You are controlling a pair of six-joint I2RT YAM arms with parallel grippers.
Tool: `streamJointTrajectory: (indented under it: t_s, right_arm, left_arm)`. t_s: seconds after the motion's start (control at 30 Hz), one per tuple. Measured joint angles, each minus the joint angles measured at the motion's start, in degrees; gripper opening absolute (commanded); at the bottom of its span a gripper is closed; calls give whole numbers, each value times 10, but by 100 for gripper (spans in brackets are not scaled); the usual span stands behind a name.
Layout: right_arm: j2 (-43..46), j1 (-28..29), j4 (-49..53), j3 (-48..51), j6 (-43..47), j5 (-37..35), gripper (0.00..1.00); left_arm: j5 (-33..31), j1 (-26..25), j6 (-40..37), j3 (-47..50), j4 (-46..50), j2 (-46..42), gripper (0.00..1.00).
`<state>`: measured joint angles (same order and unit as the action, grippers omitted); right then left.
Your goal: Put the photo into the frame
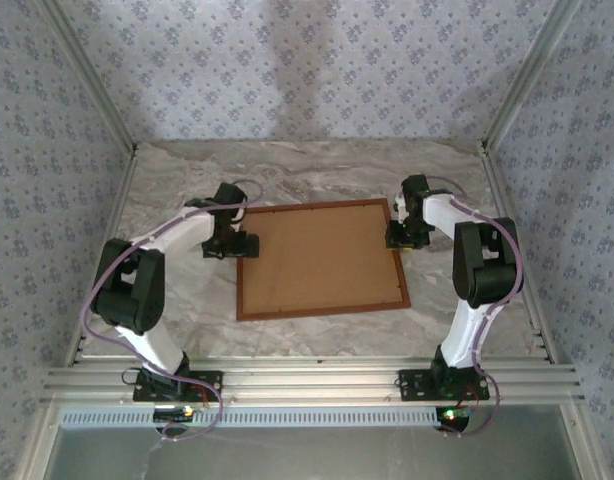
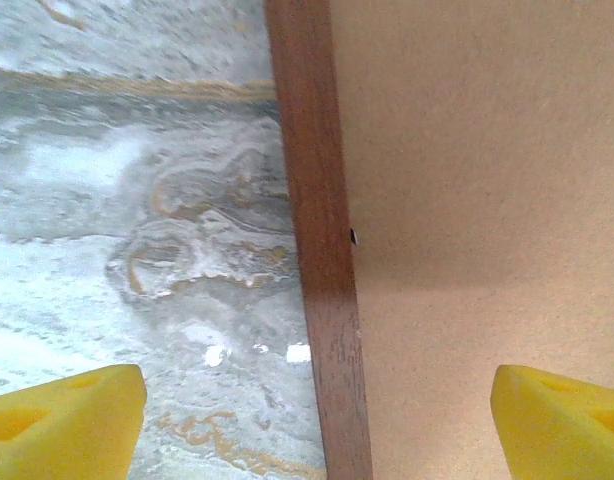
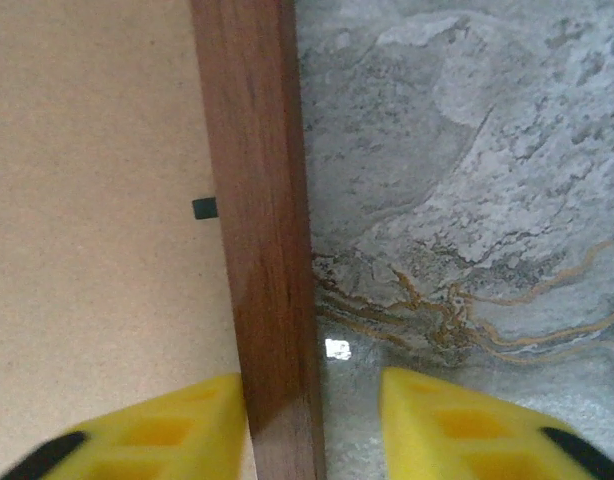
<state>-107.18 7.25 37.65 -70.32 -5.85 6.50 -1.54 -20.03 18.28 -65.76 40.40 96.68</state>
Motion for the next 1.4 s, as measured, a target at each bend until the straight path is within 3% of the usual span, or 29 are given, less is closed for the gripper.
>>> streamJointTrajectory:
  t_s: [0.23, 0.43, 0.63, 1.4]
  right_arm:
    - [15, 4, -19, 21, -10, 3, 14]
    - [56, 16, -28, 69, -50, -7, 8]
    - [87, 42, -22, 104, -98, -12, 7]
    - [94, 49, -19, 111, -116, -12, 7]
  left_arm:
    - [4, 53, 20, 1, -21, -41, 89]
    - [11, 75, 23, 1, -35, -36, 78]
    - [24, 76, 12, 0, -40, 14, 66]
    - [26, 76, -9, -24, -43, 76, 66]
